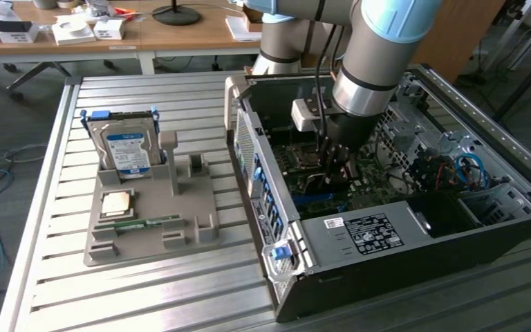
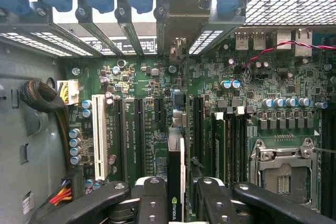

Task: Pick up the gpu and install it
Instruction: 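Insert the gpu into the slot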

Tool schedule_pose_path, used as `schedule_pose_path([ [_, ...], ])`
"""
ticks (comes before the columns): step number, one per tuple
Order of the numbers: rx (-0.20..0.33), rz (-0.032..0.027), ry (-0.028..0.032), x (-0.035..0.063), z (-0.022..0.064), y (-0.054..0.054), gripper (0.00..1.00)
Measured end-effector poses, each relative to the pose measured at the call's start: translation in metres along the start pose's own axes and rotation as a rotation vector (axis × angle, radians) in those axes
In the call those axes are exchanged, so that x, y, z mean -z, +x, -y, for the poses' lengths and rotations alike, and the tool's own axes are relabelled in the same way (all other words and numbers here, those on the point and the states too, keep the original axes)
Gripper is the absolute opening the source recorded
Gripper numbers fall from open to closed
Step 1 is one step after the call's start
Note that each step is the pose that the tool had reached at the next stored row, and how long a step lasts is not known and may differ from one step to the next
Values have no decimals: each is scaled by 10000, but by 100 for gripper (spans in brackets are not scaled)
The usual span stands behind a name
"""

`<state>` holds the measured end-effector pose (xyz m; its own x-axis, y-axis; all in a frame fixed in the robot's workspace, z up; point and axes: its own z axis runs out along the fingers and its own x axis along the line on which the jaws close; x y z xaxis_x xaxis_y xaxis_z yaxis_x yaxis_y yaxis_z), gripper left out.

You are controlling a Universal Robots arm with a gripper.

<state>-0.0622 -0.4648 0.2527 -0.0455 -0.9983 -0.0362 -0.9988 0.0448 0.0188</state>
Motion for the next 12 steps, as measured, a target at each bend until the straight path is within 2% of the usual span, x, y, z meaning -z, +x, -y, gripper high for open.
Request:
schedule_pose_path([
  [12,0,1,1,-23,1,1,27],
])
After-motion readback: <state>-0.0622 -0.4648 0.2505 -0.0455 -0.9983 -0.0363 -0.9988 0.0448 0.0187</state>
